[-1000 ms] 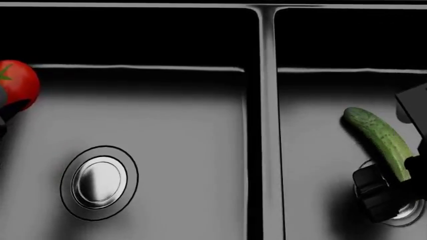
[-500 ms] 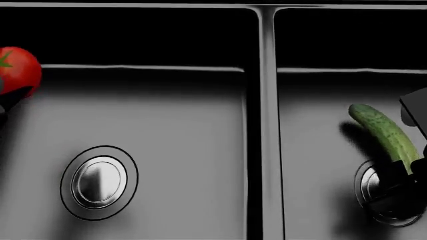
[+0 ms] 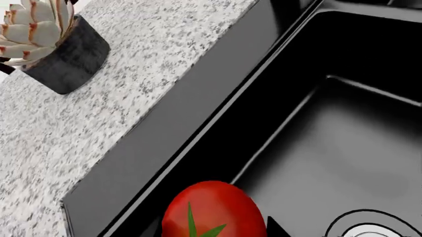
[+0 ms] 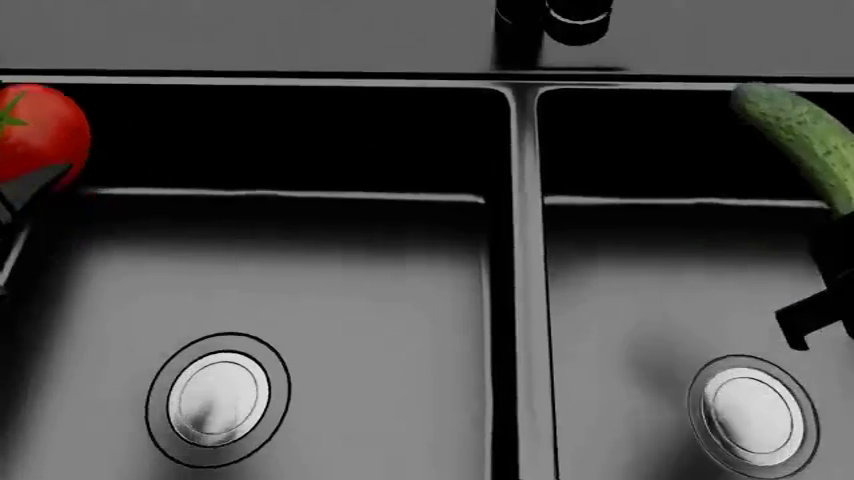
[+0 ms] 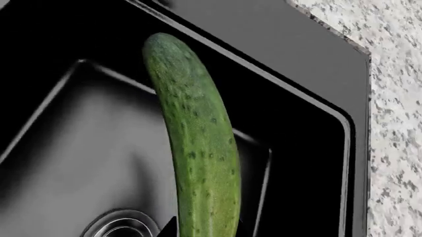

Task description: Pick the vegetables from the sink and place them on the cutting board.

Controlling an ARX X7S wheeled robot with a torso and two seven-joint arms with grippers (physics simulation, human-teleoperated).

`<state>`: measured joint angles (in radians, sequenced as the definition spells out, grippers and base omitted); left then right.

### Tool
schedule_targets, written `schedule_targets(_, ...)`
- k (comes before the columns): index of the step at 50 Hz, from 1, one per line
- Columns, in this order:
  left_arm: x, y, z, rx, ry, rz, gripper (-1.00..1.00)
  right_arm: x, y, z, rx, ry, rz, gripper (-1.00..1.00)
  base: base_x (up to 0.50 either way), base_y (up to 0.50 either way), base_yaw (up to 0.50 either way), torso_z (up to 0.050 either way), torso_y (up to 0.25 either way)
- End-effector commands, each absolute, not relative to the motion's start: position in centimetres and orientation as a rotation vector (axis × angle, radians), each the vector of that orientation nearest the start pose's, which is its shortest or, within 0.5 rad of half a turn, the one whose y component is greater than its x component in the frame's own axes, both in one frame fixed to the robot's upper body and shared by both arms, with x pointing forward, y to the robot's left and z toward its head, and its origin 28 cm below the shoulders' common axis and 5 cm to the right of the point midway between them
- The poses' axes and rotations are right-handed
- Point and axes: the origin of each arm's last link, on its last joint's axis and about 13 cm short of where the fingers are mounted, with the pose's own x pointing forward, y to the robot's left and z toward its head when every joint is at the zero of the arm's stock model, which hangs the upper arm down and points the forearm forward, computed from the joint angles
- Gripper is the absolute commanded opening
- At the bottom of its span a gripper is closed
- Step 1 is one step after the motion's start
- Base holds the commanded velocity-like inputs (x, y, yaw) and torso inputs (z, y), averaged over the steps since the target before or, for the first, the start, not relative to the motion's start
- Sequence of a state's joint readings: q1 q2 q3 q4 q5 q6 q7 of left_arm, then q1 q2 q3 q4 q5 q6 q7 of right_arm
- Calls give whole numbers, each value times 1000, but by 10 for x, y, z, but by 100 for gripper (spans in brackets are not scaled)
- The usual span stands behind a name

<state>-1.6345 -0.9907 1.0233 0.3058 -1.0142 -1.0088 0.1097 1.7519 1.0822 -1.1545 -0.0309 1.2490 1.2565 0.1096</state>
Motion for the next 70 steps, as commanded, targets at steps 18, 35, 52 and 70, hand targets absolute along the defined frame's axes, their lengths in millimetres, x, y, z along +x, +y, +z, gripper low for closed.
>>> schedule_targets(18,260,310,358,615,16,-339,-100,247,-255,393,-579,304,30,-100,1,0,0,0,250)
schedule_targets(35,250,307,366,567,-67,-284,-100,234,-256,392,-582,288,39,-100,1,0,0,0,250)
schedule_targets(52,211,297,355,469,-183,-252,-100,170,-248,382,-567,239,114,-100,0,0,0,0,191)
schedule_targets(70,185,292,348,473,-166,-265,-100,146,-250,378,-548,233,77,-100,-417,7,0,0,0)
